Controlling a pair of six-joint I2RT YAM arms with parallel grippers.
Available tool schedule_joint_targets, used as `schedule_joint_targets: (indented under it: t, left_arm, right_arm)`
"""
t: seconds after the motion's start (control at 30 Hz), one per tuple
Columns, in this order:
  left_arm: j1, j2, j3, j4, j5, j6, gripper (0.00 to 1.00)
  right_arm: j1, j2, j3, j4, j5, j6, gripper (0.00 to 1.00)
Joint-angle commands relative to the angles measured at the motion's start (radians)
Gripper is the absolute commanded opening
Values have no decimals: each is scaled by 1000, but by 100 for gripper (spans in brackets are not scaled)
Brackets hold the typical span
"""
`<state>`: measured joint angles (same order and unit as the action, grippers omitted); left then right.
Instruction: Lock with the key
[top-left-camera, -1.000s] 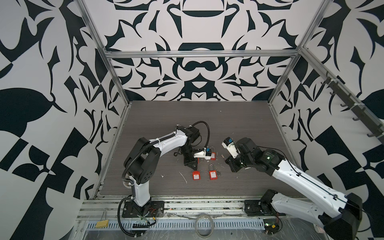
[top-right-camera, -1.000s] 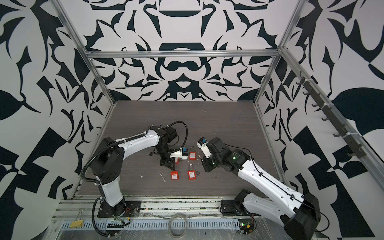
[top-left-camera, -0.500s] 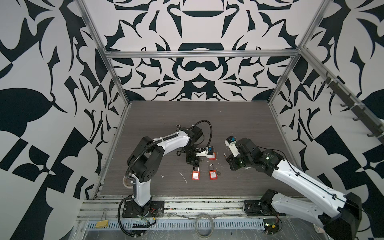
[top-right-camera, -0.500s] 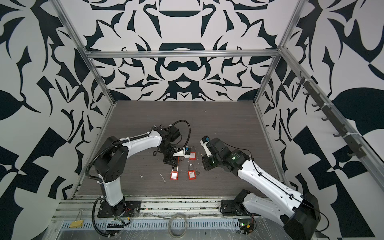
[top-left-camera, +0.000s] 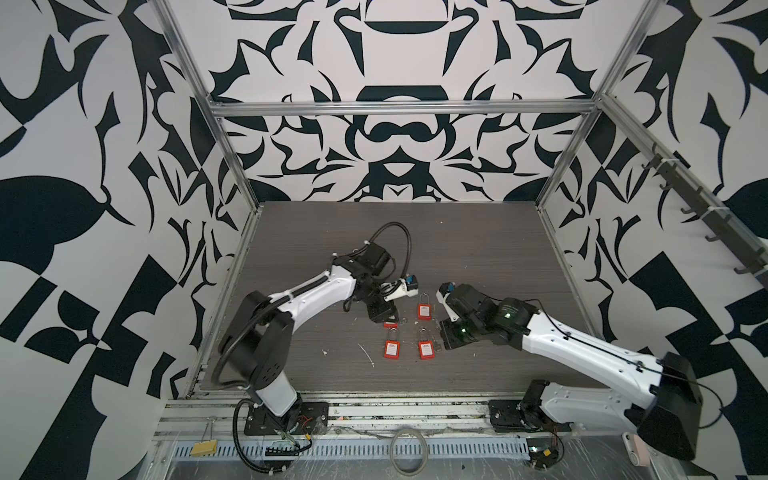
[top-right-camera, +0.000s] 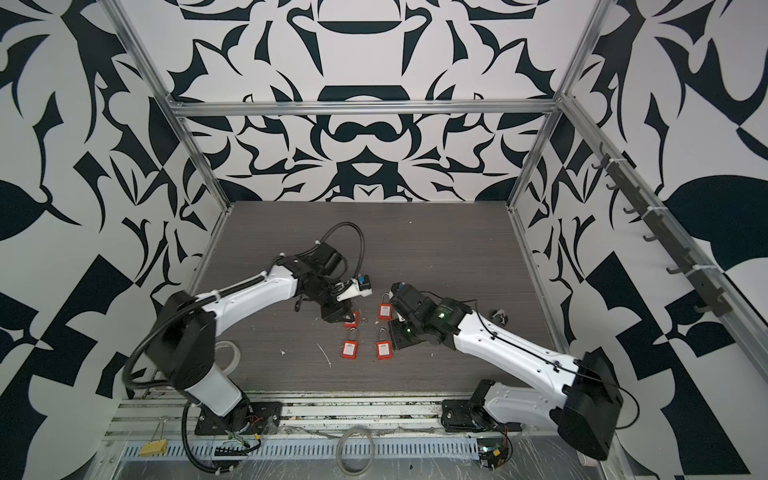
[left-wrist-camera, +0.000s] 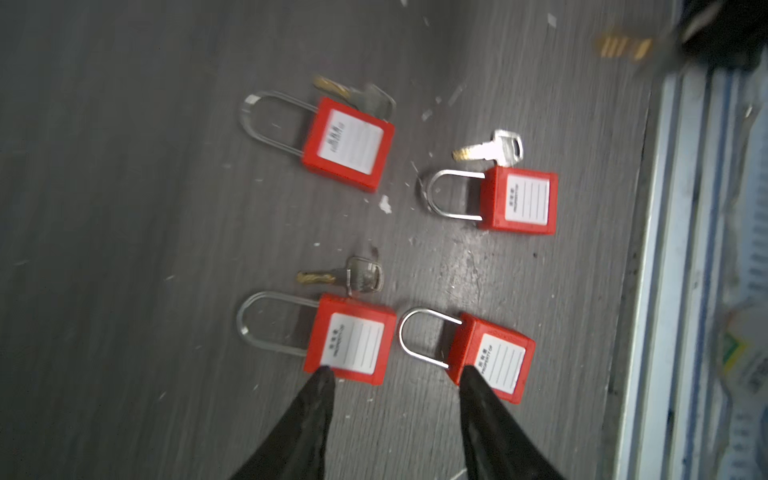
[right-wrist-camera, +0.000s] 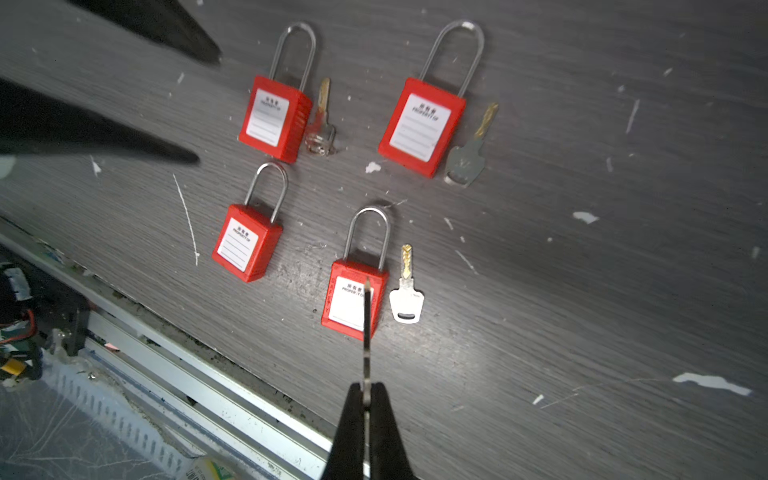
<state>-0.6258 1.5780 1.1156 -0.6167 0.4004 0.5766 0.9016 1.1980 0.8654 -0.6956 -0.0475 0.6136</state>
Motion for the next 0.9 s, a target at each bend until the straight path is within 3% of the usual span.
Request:
schedule_joint_targets:
  t: [0.0,0.13,0.37,0.6,0.67,0.73,0.8,0.87]
  left_arm:
    - [86,-147,-96,193,158,-181,53]
    - [142,-282,-222,299,158,-282,54]
    - [261,-455,-417,475,186,-460,60]
    - [282,-516,-481,514,123,-511,63]
    - [284,-521,-469,501,51,-576,77]
    - [288,-519,-457,488,26,-597,79]
    - [288,-515,-450,483,-13,-630,100]
    - [289,-508,-449,473,-39,-653,99]
  right_arm:
    - [50,83,50,44,19,131,1]
    - [92,213,95,130,-27,173,1]
    - [111,412,195,91,-82,176,5]
    - [110,509,247,83,-104,175,9]
    - [112,526,267,72,-106,166,15]
    - [113,531,277,66,-104,161,18]
    - [113,531,283,64,-103,157,22]
    - [114,526,286,61,-92,154,27]
